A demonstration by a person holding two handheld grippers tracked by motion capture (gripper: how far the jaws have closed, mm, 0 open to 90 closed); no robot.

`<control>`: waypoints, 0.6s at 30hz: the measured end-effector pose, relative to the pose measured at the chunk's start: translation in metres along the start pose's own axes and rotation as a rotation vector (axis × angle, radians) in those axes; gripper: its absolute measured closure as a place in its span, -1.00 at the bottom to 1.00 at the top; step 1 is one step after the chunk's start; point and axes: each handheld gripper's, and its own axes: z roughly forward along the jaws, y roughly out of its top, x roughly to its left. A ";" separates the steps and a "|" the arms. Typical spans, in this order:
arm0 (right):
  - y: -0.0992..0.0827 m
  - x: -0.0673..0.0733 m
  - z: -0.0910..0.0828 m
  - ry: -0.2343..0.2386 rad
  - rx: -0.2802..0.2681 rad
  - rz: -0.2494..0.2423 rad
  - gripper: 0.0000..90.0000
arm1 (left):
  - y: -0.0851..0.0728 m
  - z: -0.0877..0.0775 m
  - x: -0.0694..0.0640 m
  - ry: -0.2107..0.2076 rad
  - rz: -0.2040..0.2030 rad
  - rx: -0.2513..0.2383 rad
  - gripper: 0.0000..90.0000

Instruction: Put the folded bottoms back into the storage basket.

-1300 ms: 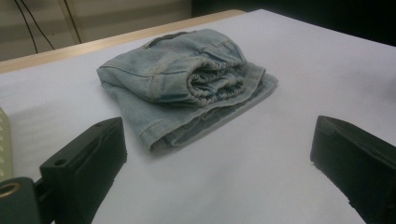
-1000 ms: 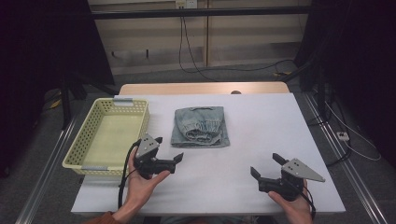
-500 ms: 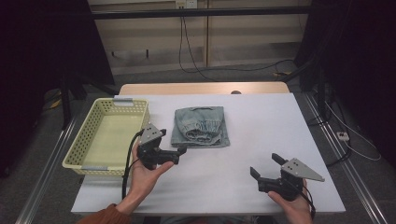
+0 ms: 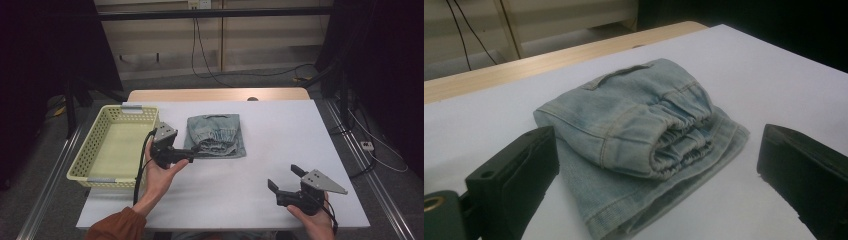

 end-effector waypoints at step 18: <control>0.000 0.001 0.000 0.007 0.008 0.005 -0.87 | 0.021 0.031 0.014 0.028 -0.047 0.032 -0.87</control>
